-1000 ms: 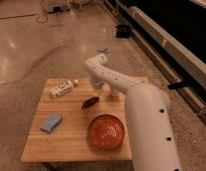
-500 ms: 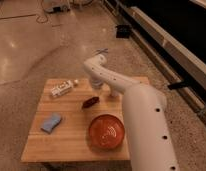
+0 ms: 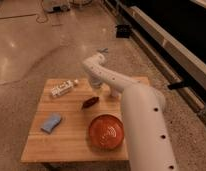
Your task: Drag the pepper across the table
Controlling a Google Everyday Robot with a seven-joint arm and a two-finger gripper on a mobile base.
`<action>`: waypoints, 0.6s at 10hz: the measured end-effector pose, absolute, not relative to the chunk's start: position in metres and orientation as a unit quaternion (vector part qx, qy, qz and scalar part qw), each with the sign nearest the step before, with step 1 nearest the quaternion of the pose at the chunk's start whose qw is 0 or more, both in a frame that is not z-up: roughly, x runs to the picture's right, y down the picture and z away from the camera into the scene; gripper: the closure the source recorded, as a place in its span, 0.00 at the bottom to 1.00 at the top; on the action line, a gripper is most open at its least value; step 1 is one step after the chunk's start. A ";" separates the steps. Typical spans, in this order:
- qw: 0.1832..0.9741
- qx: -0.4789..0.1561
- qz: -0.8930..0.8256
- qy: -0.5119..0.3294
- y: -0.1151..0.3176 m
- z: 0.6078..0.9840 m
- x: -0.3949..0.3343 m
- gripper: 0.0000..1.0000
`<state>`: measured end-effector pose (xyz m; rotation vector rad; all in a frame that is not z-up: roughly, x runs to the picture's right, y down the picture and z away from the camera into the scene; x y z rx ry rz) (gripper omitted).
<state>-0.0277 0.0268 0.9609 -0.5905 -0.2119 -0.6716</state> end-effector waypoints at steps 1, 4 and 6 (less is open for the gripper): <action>0.896 -0.284 -0.324 -0.106 0.026 0.962 -0.031 0.59; 0.893 -0.289 -0.328 -0.110 0.025 0.960 -0.040 0.59; 0.894 -0.289 -0.325 -0.106 0.025 0.962 -0.029 0.59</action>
